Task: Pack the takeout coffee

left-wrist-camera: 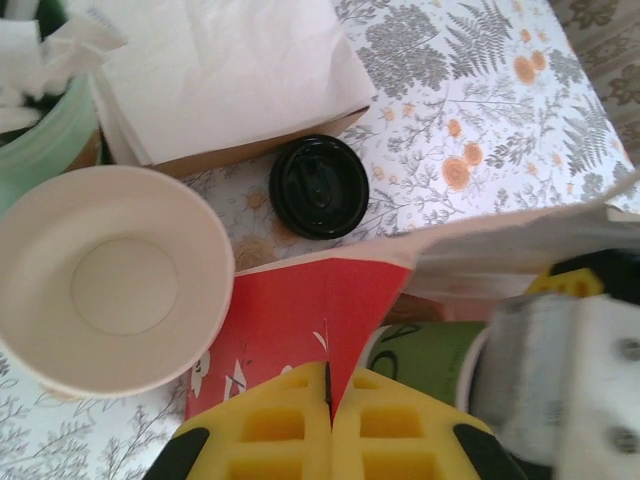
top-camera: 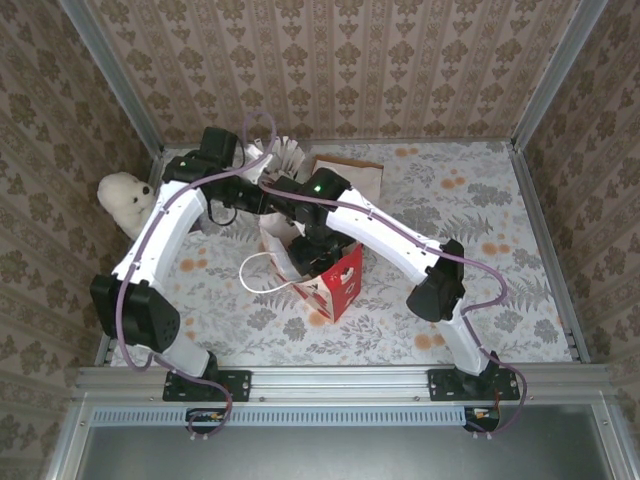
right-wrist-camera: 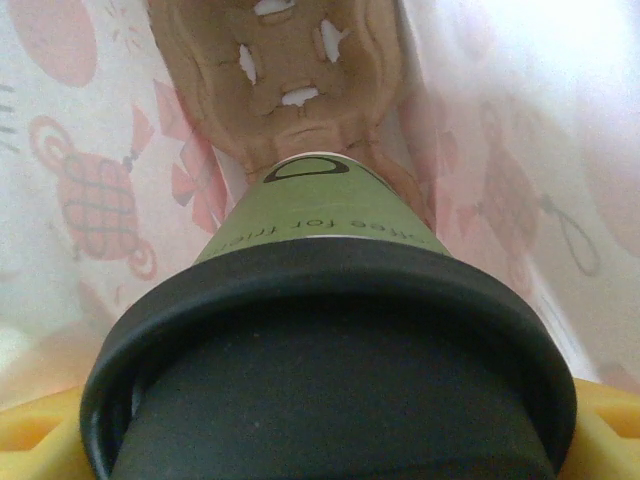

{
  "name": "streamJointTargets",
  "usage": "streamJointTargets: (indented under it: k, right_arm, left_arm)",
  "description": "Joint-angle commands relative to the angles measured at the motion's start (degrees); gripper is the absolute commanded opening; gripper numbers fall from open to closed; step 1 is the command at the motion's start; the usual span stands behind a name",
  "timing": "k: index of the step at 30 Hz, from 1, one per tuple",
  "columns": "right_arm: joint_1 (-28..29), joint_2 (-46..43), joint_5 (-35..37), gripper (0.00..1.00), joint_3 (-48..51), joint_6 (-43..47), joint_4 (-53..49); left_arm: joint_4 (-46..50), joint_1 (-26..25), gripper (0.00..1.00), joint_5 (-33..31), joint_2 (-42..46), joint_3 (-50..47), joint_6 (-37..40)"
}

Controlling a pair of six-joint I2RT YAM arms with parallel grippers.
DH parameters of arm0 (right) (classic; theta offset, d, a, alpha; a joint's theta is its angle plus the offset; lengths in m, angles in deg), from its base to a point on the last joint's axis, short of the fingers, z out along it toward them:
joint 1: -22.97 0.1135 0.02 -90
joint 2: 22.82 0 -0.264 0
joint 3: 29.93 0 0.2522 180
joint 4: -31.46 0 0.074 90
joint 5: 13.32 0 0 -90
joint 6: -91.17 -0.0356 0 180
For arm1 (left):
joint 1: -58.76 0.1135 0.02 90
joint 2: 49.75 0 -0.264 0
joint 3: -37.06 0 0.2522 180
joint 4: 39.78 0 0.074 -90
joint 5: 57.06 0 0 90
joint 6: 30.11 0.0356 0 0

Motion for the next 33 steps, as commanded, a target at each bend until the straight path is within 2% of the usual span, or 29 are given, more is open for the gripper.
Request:
streamJointTargets:
  k: [1,7,13,16,22,28,33]
  right_arm:
    - [0.19,1.73,1.62,0.60,-0.53,1.45,-11.13]
    - [-0.18,1.12,1.73,0.60,1.44,-0.51,-11.06]
    - [-1.49,-2.94,0.65,0.60,-3.06,-4.08,-8.26]
    - [-2.09,-4.34,2.73,0.60,-3.25,-5.10,-8.25]
    - [-2.80,-5.06,5.76,0.60,2.16,-4.92,-10.30]
    - [-1.27,-3.45,0.28,0.58,4.17,-0.60,-11.07]
    - [-1.15,-3.73,-0.15,0.58,5.69,0.00,-11.13]
  left_arm:
    - [-2.09,-0.27,0.00,4.21,-1.33,2.58,2.25]
    - [0.46,-0.02,0.00,4.65,-3.52,5.54,3.83]
    - [1.98,0.86,0.00,4.39,-3.96,4.39,5.33]
    - [2.14,1.54,0.00,4.34,-3.53,3.99,5.67]
    - [2.90,2.62,0.00,5.62,-2.33,4.11,7.27]
    - [1.08,3.21,0.00,6.37,-1.49,4.02,5.87]
    - [-0.82,4.19,0.00,7.78,-1.64,4.02,3.84]
